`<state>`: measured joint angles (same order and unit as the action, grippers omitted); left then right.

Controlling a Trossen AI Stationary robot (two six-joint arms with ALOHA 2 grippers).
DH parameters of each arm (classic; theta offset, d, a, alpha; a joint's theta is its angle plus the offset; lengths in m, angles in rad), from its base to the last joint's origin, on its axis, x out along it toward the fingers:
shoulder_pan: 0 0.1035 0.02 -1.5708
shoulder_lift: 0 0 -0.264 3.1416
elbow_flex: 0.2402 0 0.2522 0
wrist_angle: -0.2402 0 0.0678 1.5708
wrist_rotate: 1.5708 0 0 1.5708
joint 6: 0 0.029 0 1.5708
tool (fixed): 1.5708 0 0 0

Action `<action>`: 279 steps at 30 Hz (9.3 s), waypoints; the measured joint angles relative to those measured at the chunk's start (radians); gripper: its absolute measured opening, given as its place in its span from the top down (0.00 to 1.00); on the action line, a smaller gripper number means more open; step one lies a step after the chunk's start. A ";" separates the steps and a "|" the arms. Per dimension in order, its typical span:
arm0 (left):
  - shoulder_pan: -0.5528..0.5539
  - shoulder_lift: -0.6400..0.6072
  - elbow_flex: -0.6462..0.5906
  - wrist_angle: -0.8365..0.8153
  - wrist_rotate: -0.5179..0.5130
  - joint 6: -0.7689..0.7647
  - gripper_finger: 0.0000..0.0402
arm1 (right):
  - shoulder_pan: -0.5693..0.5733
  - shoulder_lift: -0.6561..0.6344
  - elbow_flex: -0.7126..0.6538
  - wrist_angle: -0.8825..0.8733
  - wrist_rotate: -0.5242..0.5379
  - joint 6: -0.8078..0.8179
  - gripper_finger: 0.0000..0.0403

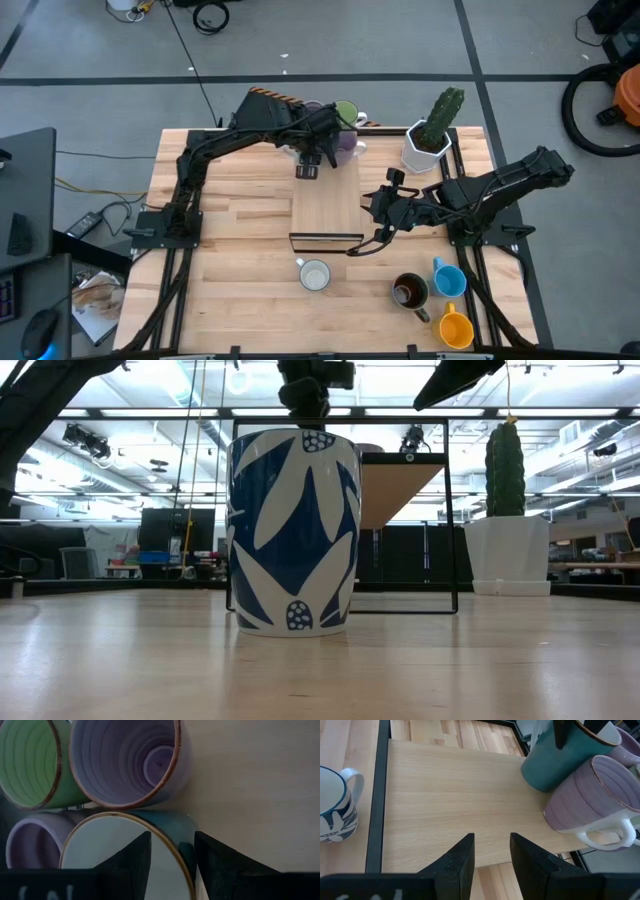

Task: Place coffee mugs
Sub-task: Put the blue-green mug on the shelf, then put the white-blue patterned mug on the shelf

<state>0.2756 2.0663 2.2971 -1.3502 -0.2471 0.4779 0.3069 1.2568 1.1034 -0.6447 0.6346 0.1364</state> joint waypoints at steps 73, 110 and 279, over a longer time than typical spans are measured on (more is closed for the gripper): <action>-0.820 -0.142 -0.518 0.320 -0.015 -0.413 0.51 | 0.115 -0.018 0.000 -0.117 -0.008 0.151 0.68; -0.720 -0.036 -0.589 0.356 0.074 -0.196 0.54 | 0.117 -0.018 0.000 -0.071 -0.027 0.141 0.68; -0.151 -0.246 -0.438 0.123 0.099 -0.063 0.72 | 0.149 -0.018 0.000 -0.029 -0.034 0.099 0.68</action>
<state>0.1242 1.8206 1.8587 -1.2269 -0.1483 0.4150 0.4561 1.2385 1.1030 -0.6735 0.6003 0.2352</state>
